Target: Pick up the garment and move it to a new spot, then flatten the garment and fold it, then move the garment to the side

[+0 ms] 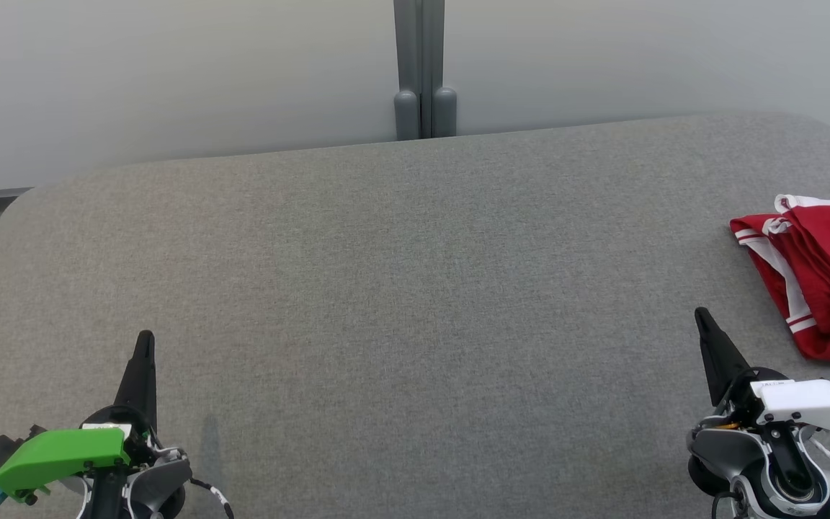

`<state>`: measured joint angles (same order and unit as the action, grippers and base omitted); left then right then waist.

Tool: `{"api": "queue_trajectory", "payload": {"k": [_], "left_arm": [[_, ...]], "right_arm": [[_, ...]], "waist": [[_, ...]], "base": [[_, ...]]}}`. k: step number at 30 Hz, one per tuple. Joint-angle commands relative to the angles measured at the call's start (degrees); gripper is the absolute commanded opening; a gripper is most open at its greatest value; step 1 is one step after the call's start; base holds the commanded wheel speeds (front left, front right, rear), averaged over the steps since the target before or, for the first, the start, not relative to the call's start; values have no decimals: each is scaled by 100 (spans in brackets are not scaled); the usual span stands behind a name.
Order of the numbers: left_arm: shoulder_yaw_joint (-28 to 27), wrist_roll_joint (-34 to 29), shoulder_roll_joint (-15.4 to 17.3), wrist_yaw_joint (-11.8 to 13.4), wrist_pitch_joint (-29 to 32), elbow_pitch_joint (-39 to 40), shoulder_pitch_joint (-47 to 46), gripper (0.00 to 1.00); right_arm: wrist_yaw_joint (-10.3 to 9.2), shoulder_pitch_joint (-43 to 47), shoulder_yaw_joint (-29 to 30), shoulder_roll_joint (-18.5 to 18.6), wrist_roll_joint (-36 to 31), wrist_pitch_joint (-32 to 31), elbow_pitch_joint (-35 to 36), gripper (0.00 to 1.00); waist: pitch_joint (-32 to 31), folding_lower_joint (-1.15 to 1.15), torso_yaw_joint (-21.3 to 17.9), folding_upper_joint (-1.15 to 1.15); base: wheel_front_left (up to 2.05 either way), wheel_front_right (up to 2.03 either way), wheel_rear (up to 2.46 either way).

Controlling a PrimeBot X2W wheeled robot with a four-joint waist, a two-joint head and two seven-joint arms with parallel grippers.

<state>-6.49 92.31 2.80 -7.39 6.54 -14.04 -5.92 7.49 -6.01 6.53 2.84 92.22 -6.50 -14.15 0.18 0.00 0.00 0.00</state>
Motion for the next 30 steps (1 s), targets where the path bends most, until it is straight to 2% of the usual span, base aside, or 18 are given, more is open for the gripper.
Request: {"api": "queue_trajectory", "payload": {"k": [1, 30], "left_arm": [[-16, 17, 15, -18, 21, 6, -60, 0], [-14, 18, 15, -18, 20, 7, -60, 0]], "right_arm": [[0, -38, 9, 4, 36, -20, 28, 0], [0, -37, 8, 4, 37, -19, 28, 0]], "waist": [[0, 0, 0, 0], [0, 0, 0, 0]], "base": [[0, 0, 0], [0, 0, 0]]}}
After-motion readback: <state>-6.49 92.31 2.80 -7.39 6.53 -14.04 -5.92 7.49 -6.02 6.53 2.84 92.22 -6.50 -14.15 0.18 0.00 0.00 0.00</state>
